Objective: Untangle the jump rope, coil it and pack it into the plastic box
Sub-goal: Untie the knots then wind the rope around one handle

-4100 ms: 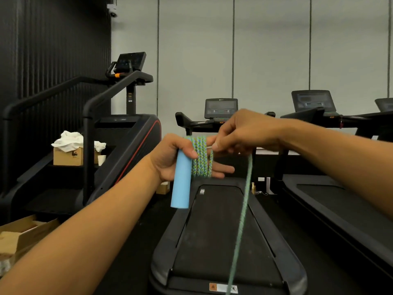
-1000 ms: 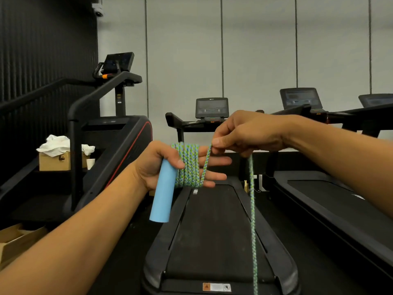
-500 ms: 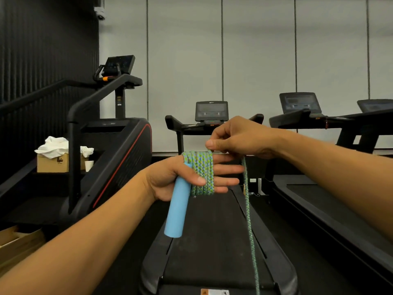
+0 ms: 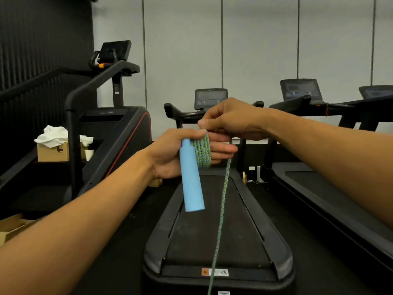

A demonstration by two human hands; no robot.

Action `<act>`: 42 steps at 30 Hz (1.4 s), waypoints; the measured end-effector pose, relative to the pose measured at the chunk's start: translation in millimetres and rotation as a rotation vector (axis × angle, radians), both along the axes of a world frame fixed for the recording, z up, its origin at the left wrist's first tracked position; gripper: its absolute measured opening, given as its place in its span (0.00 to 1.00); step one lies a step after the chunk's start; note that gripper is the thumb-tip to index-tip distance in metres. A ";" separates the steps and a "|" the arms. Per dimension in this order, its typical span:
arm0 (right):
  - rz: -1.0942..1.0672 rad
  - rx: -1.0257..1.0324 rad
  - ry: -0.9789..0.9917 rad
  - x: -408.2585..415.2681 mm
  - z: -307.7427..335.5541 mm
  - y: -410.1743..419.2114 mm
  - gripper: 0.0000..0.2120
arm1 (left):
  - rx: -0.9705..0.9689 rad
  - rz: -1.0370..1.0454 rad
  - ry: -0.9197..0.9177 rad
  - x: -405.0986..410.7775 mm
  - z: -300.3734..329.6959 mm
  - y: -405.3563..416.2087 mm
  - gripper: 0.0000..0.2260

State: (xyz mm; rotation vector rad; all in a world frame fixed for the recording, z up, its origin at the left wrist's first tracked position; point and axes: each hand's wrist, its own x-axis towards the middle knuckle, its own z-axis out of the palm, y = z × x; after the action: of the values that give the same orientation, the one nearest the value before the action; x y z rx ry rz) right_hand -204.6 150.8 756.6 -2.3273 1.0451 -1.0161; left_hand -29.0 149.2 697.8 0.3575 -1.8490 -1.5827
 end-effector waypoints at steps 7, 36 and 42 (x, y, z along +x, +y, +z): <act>0.047 0.045 -0.001 6.2 2.0 3.9 0.16 | -0.027 -0.154 0.046 10.1 -6.9 -3.2 0.27; 0.096 0.125 0.021 -0.7 -16.6 -8.2 0.11 | 0.014 -0.006 0.101 -6.3 -27.6 -0.7 0.21; 0.073 0.090 0.024 2.3 -19.1 -8.8 0.11 | 0.012 -0.025 0.082 -0.3 -27.5 -2.0 0.23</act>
State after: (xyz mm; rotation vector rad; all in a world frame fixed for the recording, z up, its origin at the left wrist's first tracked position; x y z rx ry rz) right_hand -202.3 142.0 737.5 -2.2932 0.9861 -0.8970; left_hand -29.2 147.2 670.3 0.2724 -1.7885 -1.6021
